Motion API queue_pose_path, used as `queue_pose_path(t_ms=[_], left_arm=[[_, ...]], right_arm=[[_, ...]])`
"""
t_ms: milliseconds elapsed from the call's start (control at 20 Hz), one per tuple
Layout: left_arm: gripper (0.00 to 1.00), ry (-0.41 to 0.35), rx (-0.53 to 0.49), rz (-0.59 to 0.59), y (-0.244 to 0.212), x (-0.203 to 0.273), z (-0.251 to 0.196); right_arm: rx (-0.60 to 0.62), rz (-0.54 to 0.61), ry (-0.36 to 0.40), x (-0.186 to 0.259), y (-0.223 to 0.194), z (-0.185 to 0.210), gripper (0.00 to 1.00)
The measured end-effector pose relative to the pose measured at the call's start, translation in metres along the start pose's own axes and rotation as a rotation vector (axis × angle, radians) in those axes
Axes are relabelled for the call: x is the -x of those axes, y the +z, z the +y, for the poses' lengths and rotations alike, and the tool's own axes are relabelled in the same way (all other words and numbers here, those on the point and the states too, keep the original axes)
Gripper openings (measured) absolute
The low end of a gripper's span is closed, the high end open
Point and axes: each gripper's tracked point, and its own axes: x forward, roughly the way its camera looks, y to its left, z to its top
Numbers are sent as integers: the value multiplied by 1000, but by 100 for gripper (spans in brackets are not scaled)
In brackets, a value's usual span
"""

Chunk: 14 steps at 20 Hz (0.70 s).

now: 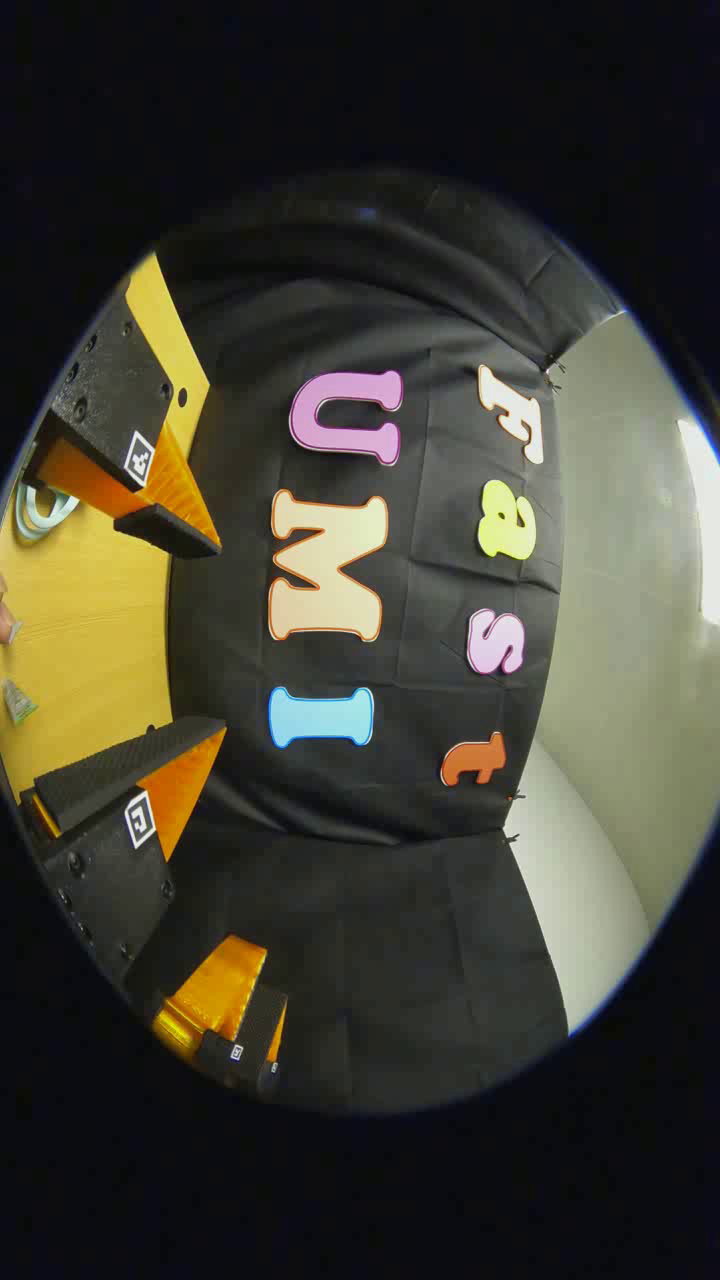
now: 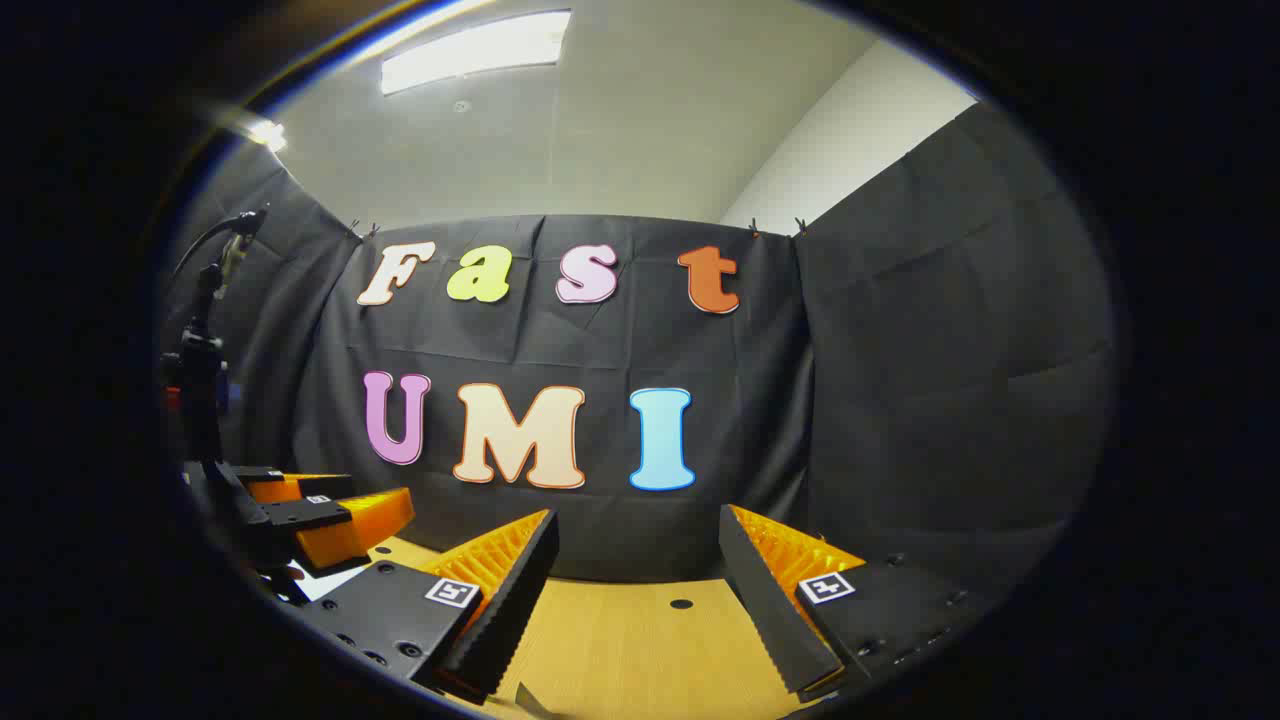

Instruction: First open the suitcase, pack the skin care products into it, and then close the suitcase.

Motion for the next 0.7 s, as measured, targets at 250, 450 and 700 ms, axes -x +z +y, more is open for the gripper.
queue_pose_path(t_ms=[250, 450, 700], left_arm=[[94, 25, -42, -6, 0, -4, 5], [94, 59, -65, 11, -9, -7, 12], [94, 153, -118, 89, -45, 4, 43]], right_arm=[[14, -14, 19, -9, -3, -1, 99], [6, -28, 63, -19, -8, -1, 99], [-13, -89, 138, -28, -17, 1, 99]])
